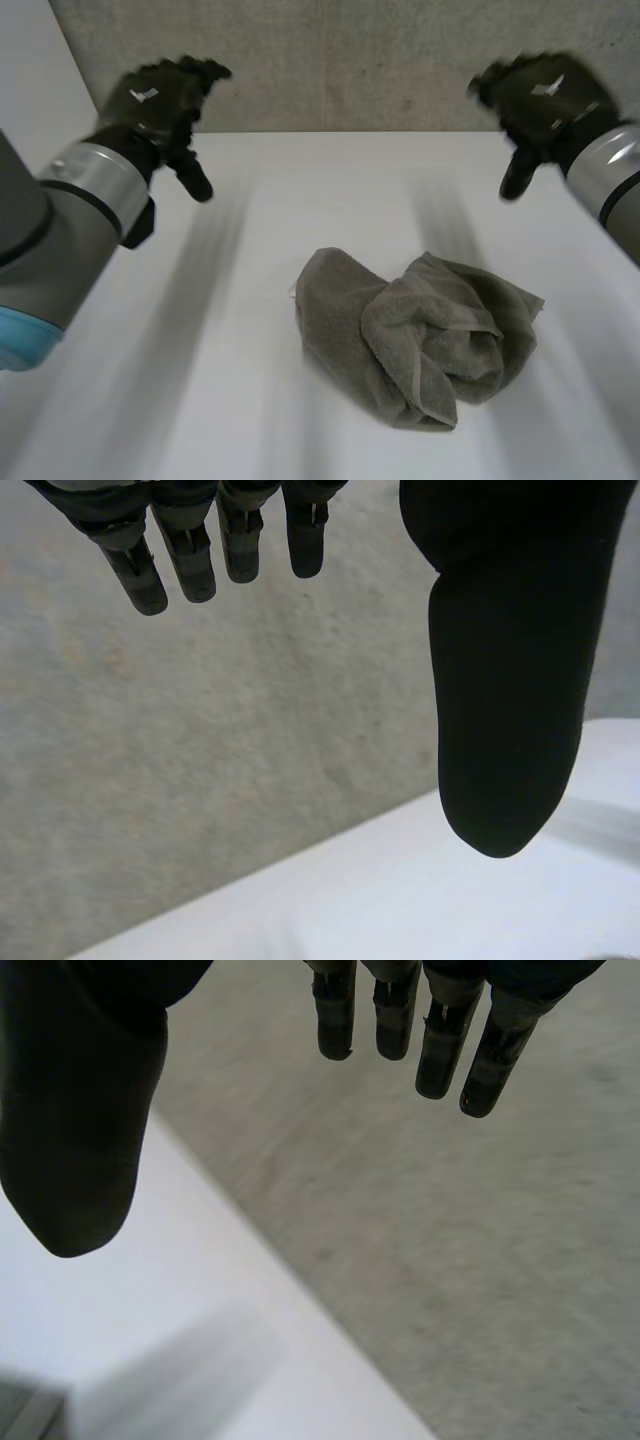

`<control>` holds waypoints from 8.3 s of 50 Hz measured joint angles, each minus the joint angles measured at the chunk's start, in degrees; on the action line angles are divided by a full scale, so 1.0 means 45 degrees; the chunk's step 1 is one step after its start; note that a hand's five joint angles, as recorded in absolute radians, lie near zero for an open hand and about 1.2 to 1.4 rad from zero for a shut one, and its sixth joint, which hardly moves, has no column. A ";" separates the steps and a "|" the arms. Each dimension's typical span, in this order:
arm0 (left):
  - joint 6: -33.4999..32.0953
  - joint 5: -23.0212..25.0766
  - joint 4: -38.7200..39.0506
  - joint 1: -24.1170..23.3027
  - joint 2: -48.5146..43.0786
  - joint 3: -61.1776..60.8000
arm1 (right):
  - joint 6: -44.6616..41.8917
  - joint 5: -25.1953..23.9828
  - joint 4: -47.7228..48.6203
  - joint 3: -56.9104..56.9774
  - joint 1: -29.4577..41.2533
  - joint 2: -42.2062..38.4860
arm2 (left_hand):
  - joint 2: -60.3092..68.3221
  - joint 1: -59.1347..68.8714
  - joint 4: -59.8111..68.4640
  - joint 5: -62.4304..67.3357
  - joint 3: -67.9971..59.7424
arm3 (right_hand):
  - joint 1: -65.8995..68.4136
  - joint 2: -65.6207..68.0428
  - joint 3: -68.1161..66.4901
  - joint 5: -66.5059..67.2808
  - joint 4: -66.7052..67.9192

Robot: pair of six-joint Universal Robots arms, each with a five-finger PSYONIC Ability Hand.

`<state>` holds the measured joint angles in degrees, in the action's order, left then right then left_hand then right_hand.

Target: Fold the towel.

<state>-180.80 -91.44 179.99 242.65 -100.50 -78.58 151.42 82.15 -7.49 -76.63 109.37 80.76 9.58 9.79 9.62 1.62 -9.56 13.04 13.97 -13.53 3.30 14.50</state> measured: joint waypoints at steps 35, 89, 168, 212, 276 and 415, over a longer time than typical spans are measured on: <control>0.0106 -0.0945 0.1184 -0.2334 -0.5332 0.1373 | -0.1131 -0.2310 0.0517 0.0578 0.0890 -0.3334 | 1.3138 1.2888 1.3127 1.0351 -1.3067 | 1.3520 1.3372 -1.3972 1.3658 1.3767; -0.0552 0.0672 -0.0293 -0.1482 0.1016 -0.5499 | -0.8105 -0.5029 -0.7620 -0.2803 -0.1469 -0.0141 | 0.1833 0.1855 0.1936 0.1026 -0.1858 | 0.0230 -0.0027 -0.0020 0.0016 -0.0010; -0.2426 0.0018 -0.1401 -0.0965 -0.2186 0.0986 | -0.0107 -0.1876 0.4707 0.1664 0.1731 -0.2565 | 1.3334 1.3203 1.3326 1.0655 -1.3315 | 1.4147 1.3434 -1.3676 1.1026 1.3736; 0.3757 0.1791 0.2537 -0.1315 -0.1534 -0.1820 | -0.0190 -0.0461 0.3064 -0.0127 0.3497 -0.1236 | 0.0612 0.0588 0.0622 0.0022 -0.0625 | 1.4202 1.3564 -1.3964 1.1026 1.3839; 0.3708 0.0275 0.4351 0.0052 -0.2889 0.3978 | -0.1773 -0.1468 1.2734 -0.0075 0.1844 -0.0752 | 1.3355 1.2757 1.3347 1.0551 -1.3272 | 1.4354 1.3914 -1.3964 1.1026 1.3839; -0.3103 0.1414 0.2786 0.1447 -0.2628 -0.5508 | -0.1717 -0.7083 0.1083 -0.5961 -0.6169 -0.3620 | 0.9200 0.9127 0.9174 0.6482 -0.9192 | 0.5759 0.5442 -0.5682 0.5743 0.5435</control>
<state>-194.76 -85.08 192.53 249.16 -112.33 -103.37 143.69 50.28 -2.61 -103.46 81.61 64.47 50.98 50.86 50.90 30.79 -50.93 38.95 38.46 -39.10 29.14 38.96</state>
